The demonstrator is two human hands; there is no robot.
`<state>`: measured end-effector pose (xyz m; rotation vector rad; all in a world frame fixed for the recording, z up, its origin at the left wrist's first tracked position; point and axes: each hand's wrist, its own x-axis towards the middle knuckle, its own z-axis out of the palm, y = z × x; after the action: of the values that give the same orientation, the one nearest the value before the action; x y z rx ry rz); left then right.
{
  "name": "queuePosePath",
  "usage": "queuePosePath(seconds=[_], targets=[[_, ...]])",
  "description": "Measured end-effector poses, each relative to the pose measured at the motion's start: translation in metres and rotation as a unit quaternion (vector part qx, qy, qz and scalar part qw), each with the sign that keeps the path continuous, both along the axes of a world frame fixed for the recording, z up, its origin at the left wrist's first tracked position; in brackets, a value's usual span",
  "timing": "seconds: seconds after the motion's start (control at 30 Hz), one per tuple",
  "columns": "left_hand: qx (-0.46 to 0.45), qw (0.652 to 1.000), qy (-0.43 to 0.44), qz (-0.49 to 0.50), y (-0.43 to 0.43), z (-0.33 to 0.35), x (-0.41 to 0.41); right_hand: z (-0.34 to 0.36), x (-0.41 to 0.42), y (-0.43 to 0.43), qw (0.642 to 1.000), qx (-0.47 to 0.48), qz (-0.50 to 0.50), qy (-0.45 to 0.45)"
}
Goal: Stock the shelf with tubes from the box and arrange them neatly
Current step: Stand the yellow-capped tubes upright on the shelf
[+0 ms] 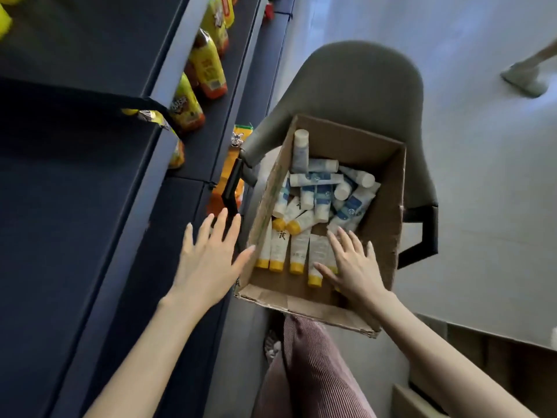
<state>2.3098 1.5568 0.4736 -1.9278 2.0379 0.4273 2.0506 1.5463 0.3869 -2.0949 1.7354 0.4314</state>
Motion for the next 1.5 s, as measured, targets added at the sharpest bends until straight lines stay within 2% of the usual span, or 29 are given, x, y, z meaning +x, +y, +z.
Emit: queuePosePath(seconds=[0.13,0.23,0.3,0.4,0.47,0.6,0.77,0.9,1.07,1.17,1.33,1.4,1.5], targets=[[0.022,0.999,-0.005,-0.041,-0.011,-0.028,-0.015,-0.044,0.026,-0.017,0.999,0.020,0.005,-0.037],[0.029,0.998,-0.001,-0.053,-0.015,-0.043,-0.019,-0.077,0.047,-0.030,0.982,0.052,-0.106,-0.145],[0.024,0.999,0.007,-0.049,-0.018,-0.050,-0.018,-0.099,0.060,-0.041,0.937,0.084,-0.243,-0.237],[0.029,0.999,0.016,-0.029,-0.022,-0.061,-0.015,-0.129,0.076,-0.064,0.834,0.121,-0.428,-0.326],[0.032,0.999,0.023,-0.013,-0.023,-0.068,-0.012,-0.146,0.083,-0.081,0.778,0.138,-0.506,-0.345],[0.037,0.999,0.035,0.008,-0.025,-0.079,-0.012,-0.174,0.085,-0.114,0.638,0.148,-0.677,-0.337],[0.036,0.996,0.073,0.031,-0.022,-0.078,-0.018,-0.182,0.088,-0.121,0.597,0.157,-0.715,-0.328],[0.031,0.993,0.097,0.053,-0.017,-0.078,-0.019,-0.157,0.079,-0.107,0.521,0.160,-0.720,-0.430],[0.016,0.986,0.134,0.095,-0.015,-0.072,-0.023,-0.111,0.048,-0.065,0.430,0.300,-0.691,-0.497],[0.008,0.982,0.154,0.110,-0.016,-0.067,-0.027,-0.082,0.040,-0.039,0.437,0.337,-0.653,-0.519],[0.004,0.955,0.248,0.161,-0.020,-0.061,-0.036,-0.039,0.043,-0.023,0.469,0.295,-0.578,-0.599],[0.018,0.926,0.314,0.209,-0.023,-0.061,-0.040,-0.020,0.050,-0.024,0.508,0.276,-0.528,-0.622],[0.021,0.854,0.430,0.292,-0.027,-0.058,-0.048,0.003,0.064,-0.024,0.615,0.238,-0.447,-0.605]])
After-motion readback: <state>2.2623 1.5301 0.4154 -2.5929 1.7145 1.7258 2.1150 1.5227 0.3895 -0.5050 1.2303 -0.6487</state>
